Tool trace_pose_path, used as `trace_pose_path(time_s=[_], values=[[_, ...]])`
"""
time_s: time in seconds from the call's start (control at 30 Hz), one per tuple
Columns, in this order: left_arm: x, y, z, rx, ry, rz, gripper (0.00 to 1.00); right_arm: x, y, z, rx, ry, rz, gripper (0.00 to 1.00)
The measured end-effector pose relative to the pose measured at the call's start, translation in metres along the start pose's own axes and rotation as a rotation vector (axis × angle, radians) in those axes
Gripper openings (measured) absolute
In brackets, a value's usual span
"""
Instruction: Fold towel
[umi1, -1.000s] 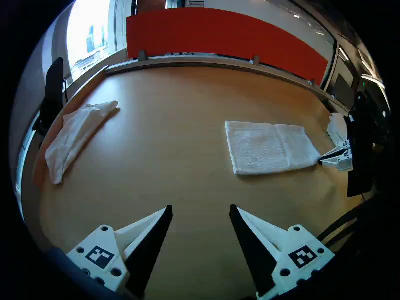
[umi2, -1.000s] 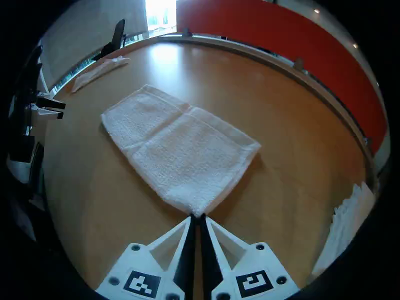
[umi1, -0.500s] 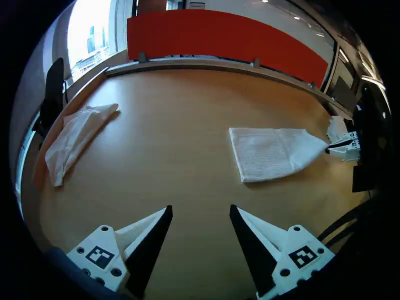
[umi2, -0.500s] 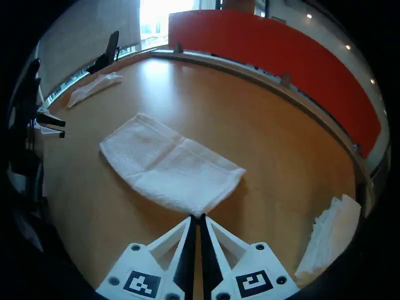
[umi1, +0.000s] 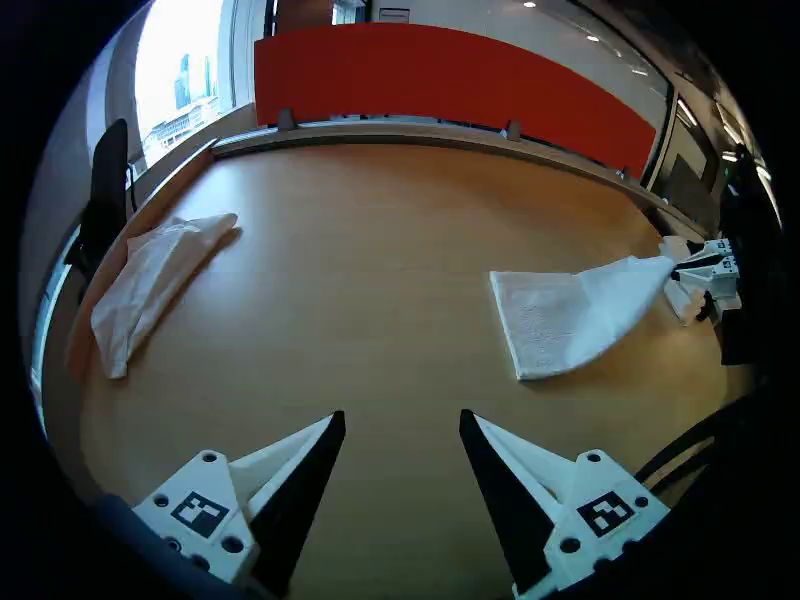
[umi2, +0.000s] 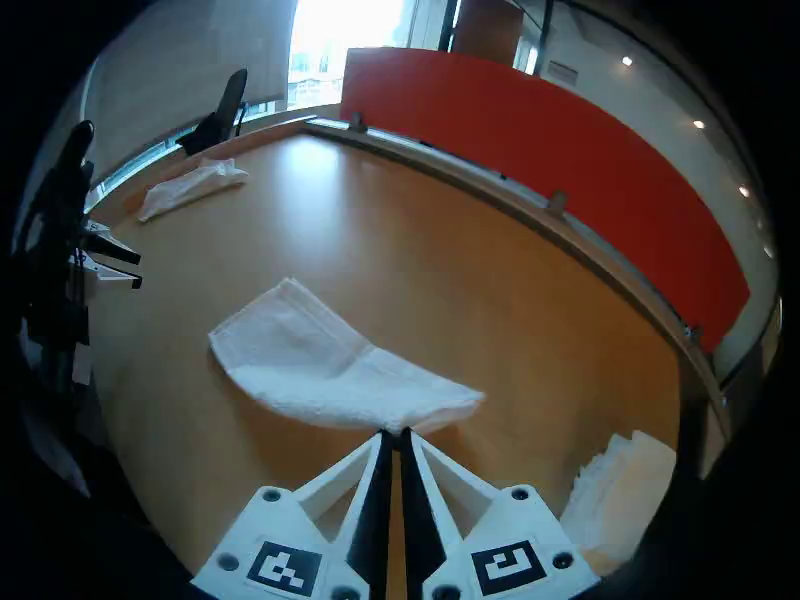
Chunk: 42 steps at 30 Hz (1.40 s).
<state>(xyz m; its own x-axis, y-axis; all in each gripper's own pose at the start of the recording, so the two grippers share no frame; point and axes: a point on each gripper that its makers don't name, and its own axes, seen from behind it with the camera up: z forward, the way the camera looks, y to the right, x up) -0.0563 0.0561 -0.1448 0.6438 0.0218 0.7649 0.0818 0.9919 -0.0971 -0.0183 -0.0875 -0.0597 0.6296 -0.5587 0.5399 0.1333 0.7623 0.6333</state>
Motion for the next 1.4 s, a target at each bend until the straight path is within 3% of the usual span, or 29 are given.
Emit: trace_pose_path(time_s=[0.5, 1.0, 1.4], values=[[0.003, 0.002, 0.001, -0.003, 0.003, 0.003, 0.84, 0.024, 0.014, -0.030, -0.029, 0.049, -0.039, 0.05], [0.005, 0.007, 0.004, -0.009, 0.004, 0.005, 0.84, 0.034, -0.002, -0.022, 0.009, 0.059, -0.077, 0.05], [0.006, 0.010, 0.004, -0.016, 0.007, 0.001, 0.84, 0.034, -0.039, 0.002, 0.079, 0.042, -0.108, 0.05]])
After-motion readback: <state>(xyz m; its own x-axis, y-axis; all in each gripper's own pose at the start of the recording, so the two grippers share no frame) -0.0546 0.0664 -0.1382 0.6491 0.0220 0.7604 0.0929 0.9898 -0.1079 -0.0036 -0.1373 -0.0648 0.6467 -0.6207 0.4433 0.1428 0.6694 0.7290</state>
